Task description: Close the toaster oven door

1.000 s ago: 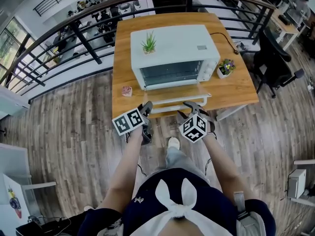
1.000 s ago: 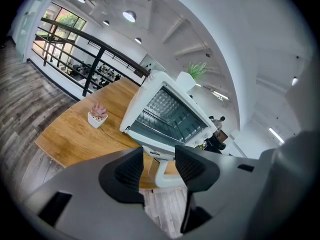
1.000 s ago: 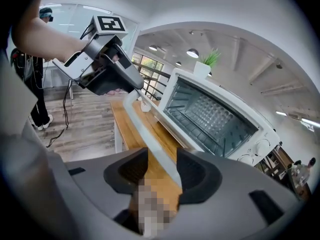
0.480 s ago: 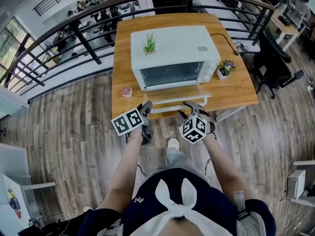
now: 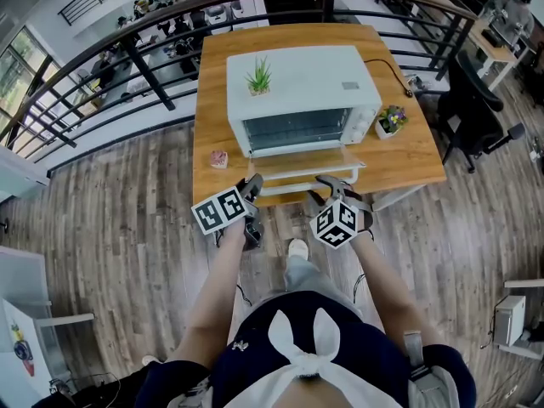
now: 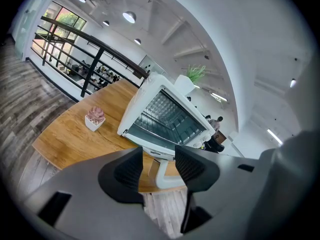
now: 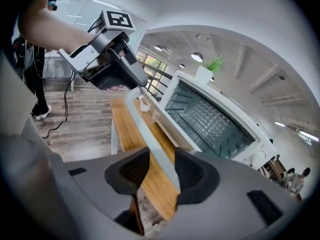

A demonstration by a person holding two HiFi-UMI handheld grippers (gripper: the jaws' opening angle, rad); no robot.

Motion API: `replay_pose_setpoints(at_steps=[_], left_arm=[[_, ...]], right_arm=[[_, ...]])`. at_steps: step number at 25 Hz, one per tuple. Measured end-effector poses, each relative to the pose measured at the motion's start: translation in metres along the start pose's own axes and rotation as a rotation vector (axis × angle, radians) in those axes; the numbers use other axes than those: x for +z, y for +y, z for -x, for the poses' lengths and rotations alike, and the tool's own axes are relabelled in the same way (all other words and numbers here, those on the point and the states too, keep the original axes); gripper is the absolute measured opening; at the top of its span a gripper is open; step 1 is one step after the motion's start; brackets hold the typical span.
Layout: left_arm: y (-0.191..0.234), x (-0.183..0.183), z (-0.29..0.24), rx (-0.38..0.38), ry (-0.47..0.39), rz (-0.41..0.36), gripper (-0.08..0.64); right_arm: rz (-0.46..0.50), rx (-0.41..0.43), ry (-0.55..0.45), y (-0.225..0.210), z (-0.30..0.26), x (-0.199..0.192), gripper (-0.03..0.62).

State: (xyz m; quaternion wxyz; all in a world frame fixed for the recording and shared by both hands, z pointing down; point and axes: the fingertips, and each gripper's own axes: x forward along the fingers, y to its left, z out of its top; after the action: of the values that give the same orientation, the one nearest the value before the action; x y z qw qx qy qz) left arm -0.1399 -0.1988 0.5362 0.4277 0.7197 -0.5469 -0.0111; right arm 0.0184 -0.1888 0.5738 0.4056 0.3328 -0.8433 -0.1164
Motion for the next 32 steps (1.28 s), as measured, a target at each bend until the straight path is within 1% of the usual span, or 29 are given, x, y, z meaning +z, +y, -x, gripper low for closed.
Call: replay_pose_setpoints(at_steps=[7, 16, 22, 28, 32], left_arm=[[-0.002, 0.004, 0.001, -0.008, 0.002, 0.005, 0.201], [-0.003, 0.013, -0.004, -0.028, -0.016, 0.001, 0.202], [-0.005, 0.017, -0.004, -0.032, -0.015, -0.014, 0.206], [-0.007, 0.02, -0.004, -0.035, -0.008, -0.052, 0.207], [-0.007, 0.022, -0.005, -0.042, -0.012, -0.058, 0.209]], right_arm=[[0.009, 0.005, -0.009, -0.003, 0.002, 0.003, 0.156], [0.011, 0.009, -0.027, -0.011, 0.0, 0.008, 0.156], [0.0, 0.005, -0.032, -0.014, 0.001, 0.01, 0.158], [-0.008, 0.009, -0.041, -0.015, 0.002, 0.012, 0.16], [-0.009, 0.008, -0.047, -0.017, 0.002, 0.013, 0.16]])
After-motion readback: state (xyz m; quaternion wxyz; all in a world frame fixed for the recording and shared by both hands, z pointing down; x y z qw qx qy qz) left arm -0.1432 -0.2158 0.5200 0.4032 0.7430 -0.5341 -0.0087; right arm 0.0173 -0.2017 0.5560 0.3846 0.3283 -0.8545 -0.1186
